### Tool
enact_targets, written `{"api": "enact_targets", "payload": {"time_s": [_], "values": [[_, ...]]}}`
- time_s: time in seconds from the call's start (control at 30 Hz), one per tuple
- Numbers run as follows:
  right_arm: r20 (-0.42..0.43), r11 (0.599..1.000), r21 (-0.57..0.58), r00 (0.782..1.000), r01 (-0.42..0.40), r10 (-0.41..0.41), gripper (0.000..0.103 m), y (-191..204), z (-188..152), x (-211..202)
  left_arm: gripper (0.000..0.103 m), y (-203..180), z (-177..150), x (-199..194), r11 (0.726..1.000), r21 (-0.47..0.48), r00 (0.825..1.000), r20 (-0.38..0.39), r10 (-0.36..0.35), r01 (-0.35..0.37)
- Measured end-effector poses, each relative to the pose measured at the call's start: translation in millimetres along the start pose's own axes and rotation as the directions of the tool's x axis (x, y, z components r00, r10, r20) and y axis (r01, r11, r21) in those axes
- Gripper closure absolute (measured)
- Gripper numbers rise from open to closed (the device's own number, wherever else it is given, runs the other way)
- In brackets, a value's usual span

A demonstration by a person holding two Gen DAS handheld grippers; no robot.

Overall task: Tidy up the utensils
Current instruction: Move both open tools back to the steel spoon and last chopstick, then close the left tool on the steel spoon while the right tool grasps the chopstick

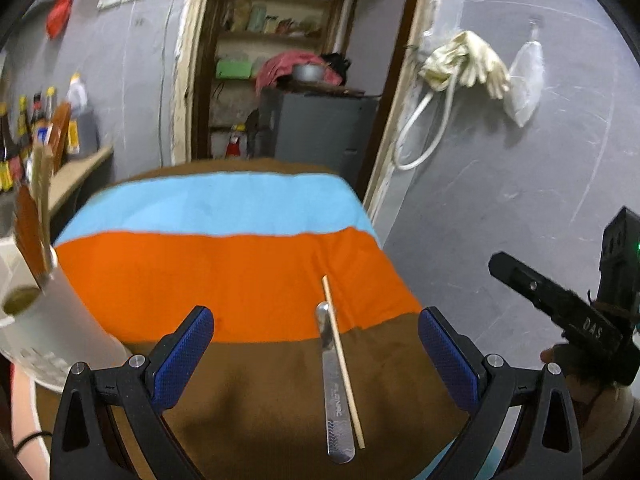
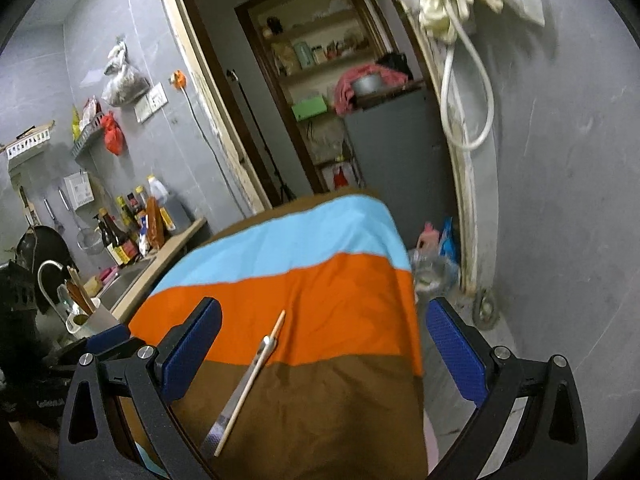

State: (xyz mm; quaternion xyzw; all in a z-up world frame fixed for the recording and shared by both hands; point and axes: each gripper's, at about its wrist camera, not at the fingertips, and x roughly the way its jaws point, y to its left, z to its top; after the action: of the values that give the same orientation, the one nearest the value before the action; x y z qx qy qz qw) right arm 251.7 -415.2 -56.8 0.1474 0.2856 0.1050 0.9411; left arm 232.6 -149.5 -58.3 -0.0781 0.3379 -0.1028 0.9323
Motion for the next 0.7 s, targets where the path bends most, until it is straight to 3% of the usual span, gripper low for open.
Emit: {"api": "enact_targets", "payload": {"time_s": [0.13,0.27,0.4,0.57,0.7], "values": [[-0.072,1.000,0.004,0.997,-0.021,0.022,0.013,-1,-14,22,0.001,14,-5,15,0.998,-0.061,0.999,-0.037,0.023,-0.025],[-0.152,0.999,-0.003,0.987,-0.045,0.044,0.037,5,-32,44,0.001,29,-14,32,0.993,-0.105,0.995,-0.082,0.051,-0.060],[-0.211,0.997,-0.016,0.975,-0.073,0.068,0.048,17,-49,59,0.002,43,-20,45,0.987,-0.152,0.991,-0.130,0.036,-0.056],[-0.283,0.993,-0.063,0.956,-0.103,0.082,0.059,38,-68,76,0.002,57,-21,51,0.975,-0.211,0.988,-0.150,0.031,-0.062],[-0.321,0.987,-0.112,0.944,-0.113,0.072,0.060,57,-76,87,0.002,69,-22,55,0.959,-0.273,0.986,-0.165,0.037,-0.082]]}}
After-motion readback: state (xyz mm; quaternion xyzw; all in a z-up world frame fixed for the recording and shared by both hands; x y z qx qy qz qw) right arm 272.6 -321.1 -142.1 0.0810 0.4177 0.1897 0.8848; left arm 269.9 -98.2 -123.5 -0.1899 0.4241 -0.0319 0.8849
